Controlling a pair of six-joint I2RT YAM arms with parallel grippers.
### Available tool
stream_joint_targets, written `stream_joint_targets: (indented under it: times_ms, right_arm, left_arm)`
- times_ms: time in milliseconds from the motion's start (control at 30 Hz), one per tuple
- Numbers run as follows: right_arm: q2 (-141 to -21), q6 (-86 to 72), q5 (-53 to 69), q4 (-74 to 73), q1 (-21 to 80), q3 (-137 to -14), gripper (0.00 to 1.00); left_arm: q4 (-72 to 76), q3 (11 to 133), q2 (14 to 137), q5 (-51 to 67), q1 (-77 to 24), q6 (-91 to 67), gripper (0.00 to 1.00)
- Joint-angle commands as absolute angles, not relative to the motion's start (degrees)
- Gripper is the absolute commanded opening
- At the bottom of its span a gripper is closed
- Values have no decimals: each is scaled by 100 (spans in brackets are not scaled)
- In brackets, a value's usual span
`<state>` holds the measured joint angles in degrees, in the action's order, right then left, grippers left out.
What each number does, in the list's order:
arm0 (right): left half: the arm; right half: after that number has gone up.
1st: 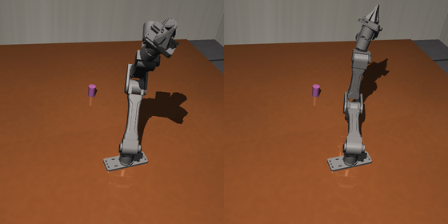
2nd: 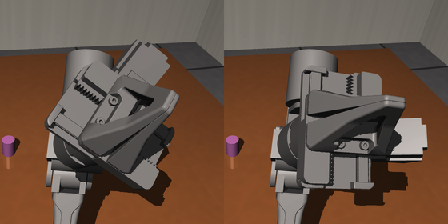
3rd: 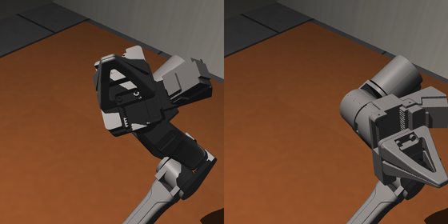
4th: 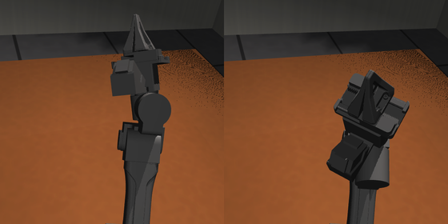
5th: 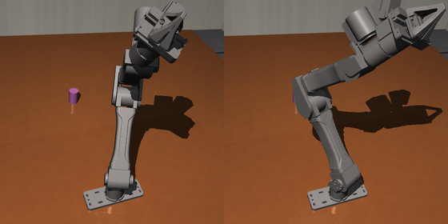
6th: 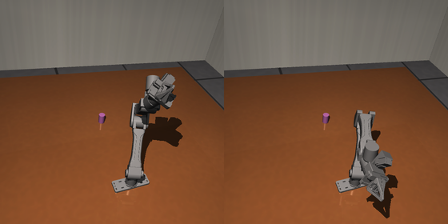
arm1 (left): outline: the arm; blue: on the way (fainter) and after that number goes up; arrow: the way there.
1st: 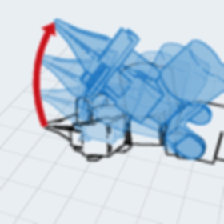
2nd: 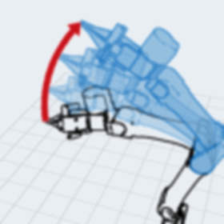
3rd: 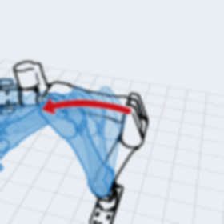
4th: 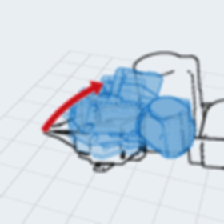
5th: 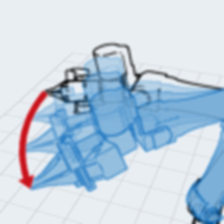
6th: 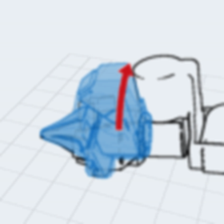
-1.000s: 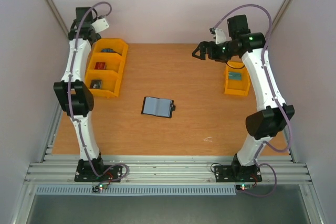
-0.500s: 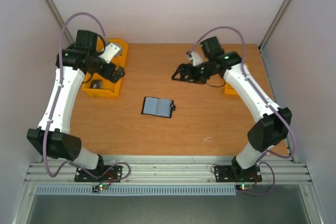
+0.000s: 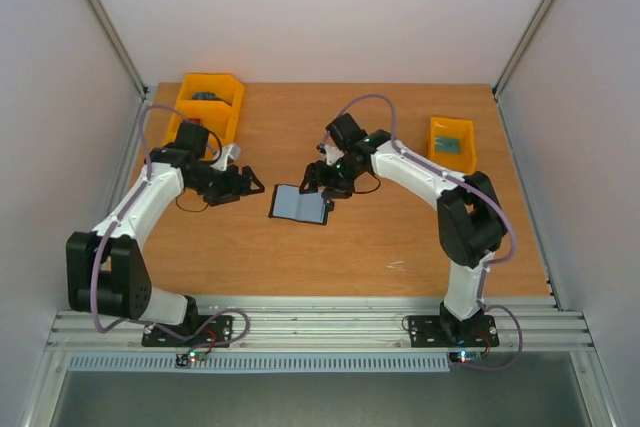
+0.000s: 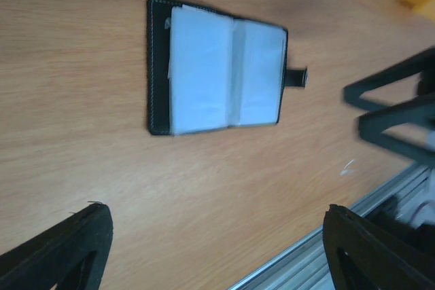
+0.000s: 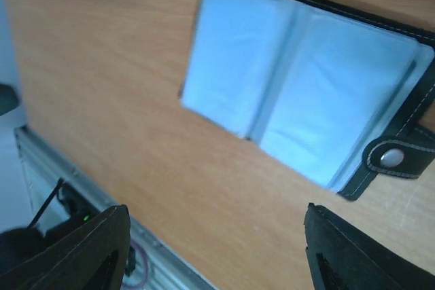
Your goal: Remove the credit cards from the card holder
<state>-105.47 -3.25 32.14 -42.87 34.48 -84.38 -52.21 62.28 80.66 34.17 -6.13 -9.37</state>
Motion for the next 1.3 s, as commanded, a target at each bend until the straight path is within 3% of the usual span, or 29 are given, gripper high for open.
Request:
stream_joint_targets:
  times_ms: [0,167,367,567,733,867,967,1200,1267]
  right_arm:
    - [-11080,-702,2718,-3993,3532,-8516,67]
    - [-11653,-616,2363,-4316,3524,-8675,61]
    - [-11997,-578,2342,-4338,3523,-8641,60]
    - [-12258,-505,3304,-4027,3533,-8724,50]
    - [-12278,-659,3908,-3615,3540,-8743,48]
    - [-12314,-913,4336,-3225,3540,-8734,48]
    - [-12271,-1040,4396,-2994,3531,-8719,48]
    - [-12284,-1328,4651,-2514,3526,-8772,47]
    - [-12227,-1307,4643,-2462,3529,-8771,47]
  left_arm:
    - [-3790,6043,8689,3952,-647,-2215,83]
    - [-3588,6097,9500,3720,-711,-2367,76]
    - [-3242,5976,10081,3711,-1115,-2581,77]
    - [-2931,5868,10702,3944,-1257,-2644,80]
    - [-3039,6136,11138,4052,-1297,-2457,77]
    - [-3057,6185,11197,4177,-1325,-2357,67]
    - [-2947,6137,11053,4208,-1323,-2331,55]
    - [-3171,6298,11221,3934,-1327,-2080,7]
    - [-3171,6286,11157,3907,-1326,-2004,0]
